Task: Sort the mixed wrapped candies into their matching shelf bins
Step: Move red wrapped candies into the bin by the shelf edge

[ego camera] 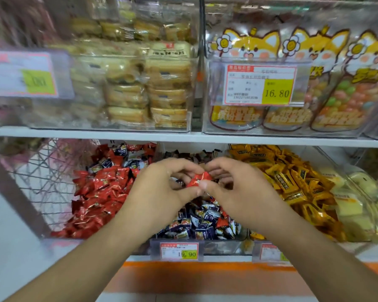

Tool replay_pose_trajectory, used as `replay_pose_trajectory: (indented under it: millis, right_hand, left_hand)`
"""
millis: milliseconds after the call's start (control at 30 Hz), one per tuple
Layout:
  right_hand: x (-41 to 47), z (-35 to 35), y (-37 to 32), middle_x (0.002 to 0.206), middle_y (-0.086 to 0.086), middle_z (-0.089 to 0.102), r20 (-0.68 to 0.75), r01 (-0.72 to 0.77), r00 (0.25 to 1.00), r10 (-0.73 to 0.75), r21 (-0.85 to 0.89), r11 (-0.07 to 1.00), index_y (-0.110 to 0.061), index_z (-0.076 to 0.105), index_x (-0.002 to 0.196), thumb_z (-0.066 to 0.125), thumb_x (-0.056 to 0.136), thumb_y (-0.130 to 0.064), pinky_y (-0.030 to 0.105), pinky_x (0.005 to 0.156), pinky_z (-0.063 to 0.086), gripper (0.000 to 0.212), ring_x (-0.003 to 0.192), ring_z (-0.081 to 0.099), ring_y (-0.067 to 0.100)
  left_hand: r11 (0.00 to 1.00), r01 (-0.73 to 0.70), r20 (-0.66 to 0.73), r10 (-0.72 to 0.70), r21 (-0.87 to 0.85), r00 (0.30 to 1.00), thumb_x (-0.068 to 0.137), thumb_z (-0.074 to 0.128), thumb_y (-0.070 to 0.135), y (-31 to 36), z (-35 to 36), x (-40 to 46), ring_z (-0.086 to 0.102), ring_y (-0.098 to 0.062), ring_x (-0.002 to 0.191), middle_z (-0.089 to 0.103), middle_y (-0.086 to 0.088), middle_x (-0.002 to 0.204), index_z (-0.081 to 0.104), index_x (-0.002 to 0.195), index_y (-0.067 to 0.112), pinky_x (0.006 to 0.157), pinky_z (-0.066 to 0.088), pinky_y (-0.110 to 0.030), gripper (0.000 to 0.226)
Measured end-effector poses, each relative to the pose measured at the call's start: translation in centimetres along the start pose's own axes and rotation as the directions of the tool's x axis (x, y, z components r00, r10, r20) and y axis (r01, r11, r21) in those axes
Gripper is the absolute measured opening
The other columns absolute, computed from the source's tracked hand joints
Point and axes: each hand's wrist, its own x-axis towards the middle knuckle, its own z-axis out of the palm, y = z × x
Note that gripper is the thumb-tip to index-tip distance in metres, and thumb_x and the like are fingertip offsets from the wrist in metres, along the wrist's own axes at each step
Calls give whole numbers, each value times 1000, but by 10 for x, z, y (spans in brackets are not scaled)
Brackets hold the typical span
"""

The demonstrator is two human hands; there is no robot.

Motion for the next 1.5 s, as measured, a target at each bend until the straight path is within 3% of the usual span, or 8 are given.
replay_pose_trajectory:
  millis: [200, 500, 633, 767, 1067, 1233, 1400, 1500]
  right_hand:
    - [3, 27, -22, 86, -5, 72, 9, -47, 999, 47, 284, 958, -30, 72, 88, 88, 83, -27, 33, 77, 62, 17, 82, 72, 11]
    - [19, 54, -48, 83, 4, 79, 27, -149, 987, 157, 502, 852, -15, 76, 97, 79, 89, -5, 26, 69, 62, 13, 77, 77, 17]
    - [27, 59, -46, 85, 0, 77, -40, -111, 990, 138, 399, 910, -24, 78, 92, 76, 93, -15, 33, 79, 61, 9, 83, 75, 10]
    - [27, 50, -28, 96, -8, 74, -75, -65, 994, 84, 228, 972, -31, 75, 99, 74, 96, -18, 32, 89, 59, 13, 93, 70, 4]
    - [12, -3, 6, 107, -27, 69, -144, -36, 990, 11, -174, 984, -40, 73, 105, 69, 97, -15, -3, 74, 42, 26, 90, 64, -9]
    - [3, -25, 20, 93, -10, 73, -76, -83, 995, 59, -369, 926, -39, 69, 109, 70, 97, -25, 30, 48, 52, 18, 41, 56, 14]
    - [-3, -38, 36, 130, -17, 65, 9, -60, 998, 67, -343, 937, -36, 72, 102, 77, 93, -30, 21, 101, 49, 12, 113, 65, 4]
    - [-1, -37, 42, 135, -18, 60, 28, -57, 997, 72, -354, 934, -36, 71, 103, 76, 94, -33, 25, 112, 41, 11, 130, 53, 8]
  left_hand:
    - [999, 46, -9, -46, -26, 999, 73, 92, 24, -9, -35, -22, 70, -6, 86, 71, 12, 84, 75, 90, 40, 80, 61, -33, 29]
    - [986, 36, 11, -39, 165, 999, 81, 86, 25, -21, -75, -15, 63, 7, 92, 69, 23, 92, 72, 103, 46, 75, 48, -8, 34]
    - [934, 121, -195, -56, 337, 979, 83, 84, 27, -35, -105, -4, 63, 4, 85, 70, 19, 89, 75, 103, 36, 70, 40, -1, 24]
    - [824, 230, -286, -86, 517, 954, 86, 78, 37, -50, -124, 1, 64, -19, 95, 70, -2, 108, 69, 123, 23, 81, 46, -25, 40]
    - [843, -102, 31, 101, 528, 994, 94, 67, 37, -33, -77, -5, 52, -4, 119, 51, 20, 127, 58, 133, 40, 105, 38, -20, 40]
    - [839, -214, 191, 135, 501, 972, 98, 62, 38, -32, -42, -5, 47, 2, 126, 46, 26, 138, 54, 138, 41, 111, 40, -20, 41]
    - [847, -256, 263, 143, 466, 954, 99, 64, 34, -21, -2, 2, 53, -1, 121, 49, 24, 136, 56, 137, 38, 108, 43, -23, 39]
    - [867, -228, 336, 75, 444, 939, 98, 67, 38, -15, 33, 13, 54, -6, 116, 53, 18, 130, 57, 135, 37, 99, 46, -23, 38]
